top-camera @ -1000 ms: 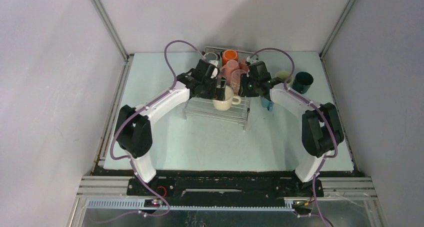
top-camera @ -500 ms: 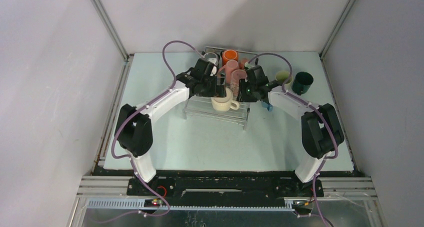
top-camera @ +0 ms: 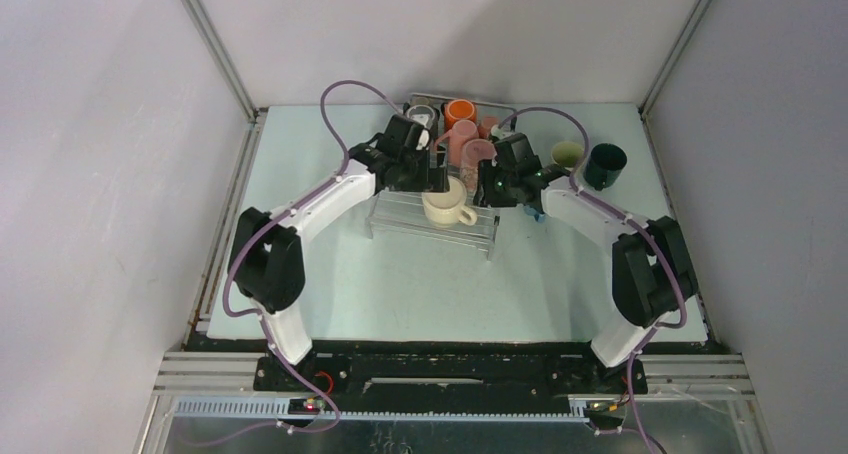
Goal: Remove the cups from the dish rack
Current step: Unload the cup from the dish rack.
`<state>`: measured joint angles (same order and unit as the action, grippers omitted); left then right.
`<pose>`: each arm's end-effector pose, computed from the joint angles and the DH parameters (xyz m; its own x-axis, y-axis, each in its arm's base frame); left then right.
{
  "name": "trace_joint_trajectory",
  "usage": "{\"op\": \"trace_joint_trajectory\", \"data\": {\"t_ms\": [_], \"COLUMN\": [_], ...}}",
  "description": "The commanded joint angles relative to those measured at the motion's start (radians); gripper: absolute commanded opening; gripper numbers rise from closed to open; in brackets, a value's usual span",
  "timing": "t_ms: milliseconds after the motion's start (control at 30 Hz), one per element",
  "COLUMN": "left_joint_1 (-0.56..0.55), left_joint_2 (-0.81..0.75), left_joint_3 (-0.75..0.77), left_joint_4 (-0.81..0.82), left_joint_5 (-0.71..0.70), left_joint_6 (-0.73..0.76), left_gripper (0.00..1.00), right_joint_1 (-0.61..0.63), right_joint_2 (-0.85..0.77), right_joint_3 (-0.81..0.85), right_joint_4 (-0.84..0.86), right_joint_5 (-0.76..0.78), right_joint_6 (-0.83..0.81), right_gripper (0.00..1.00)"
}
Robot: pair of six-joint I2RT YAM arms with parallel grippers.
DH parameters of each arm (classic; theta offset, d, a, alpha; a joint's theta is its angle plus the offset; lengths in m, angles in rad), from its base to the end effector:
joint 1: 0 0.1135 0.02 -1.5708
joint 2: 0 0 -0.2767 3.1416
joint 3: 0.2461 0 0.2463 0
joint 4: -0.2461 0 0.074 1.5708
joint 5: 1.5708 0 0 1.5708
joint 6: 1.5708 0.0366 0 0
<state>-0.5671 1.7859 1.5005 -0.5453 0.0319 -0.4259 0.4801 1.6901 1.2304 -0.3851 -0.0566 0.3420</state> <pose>0.3365 -0.2157 0.2925 -0.7965 0.0177 -0.6044 0.2482 0.9211 -0.3001 0.3246 0.1714 0.2534 -0.7907 -0.0342 -0.6112 -0.2433 0.9337 0.2625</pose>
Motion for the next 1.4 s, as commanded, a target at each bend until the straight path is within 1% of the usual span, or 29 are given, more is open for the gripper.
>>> {"op": "trace_joint_trajectory", "data": {"t_ms": [0,167,367,600,833,1033,1367], "left_joint_1": [0.014,0.023,0.033,0.039,0.042,0.044,0.044], "left_joint_2": [-0.073,-0.114,-0.159,-0.221,-0.267,-0.299,-0.338], "left_joint_3": [0.019,0.008,-0.003,-0.037,-0.069,-0.089,-0.110], "left_joint_4": [-0.010,-0.023,-0.038,-0.045,-0.050,-0.051,-0.052], "left_joint_5": [0.005,0.009,0.015,0.017,0.020,0.014,0.015], "left_joint_6": [0.024,0.035,0.038,0.039,0.041,0.033,0.022], "left_gripper": [0.94,0.95,0.95,0.95,0.96,0.96,0.96], "right_joint_1": [-0.008,-0.005,0.031,0.077,0.100,0.116,0.139], "right_joint_2": [-0.097,-0.155,-0.188,-0.130,-0.062,-0.017,0.030], "right_joint_3": [-0.017,-0.052,-0.085,-0.106,-0.103,-0.104,-0.104], "right_joint_4": [0.000,0.021,0.028,0.055,0.127,0.160,0.228], "right_joint_5": [0.044,0.023,-0.053,-0.093,-0.127,-0.127,-0.092], "right_joint_6": [-0.043,-0.110,-0.252,-0.369,-0.398,-0.405,-0.405], "right_gripper": [0.52,0.60,0.66,0.69,0.70,0.67,0.53]}}
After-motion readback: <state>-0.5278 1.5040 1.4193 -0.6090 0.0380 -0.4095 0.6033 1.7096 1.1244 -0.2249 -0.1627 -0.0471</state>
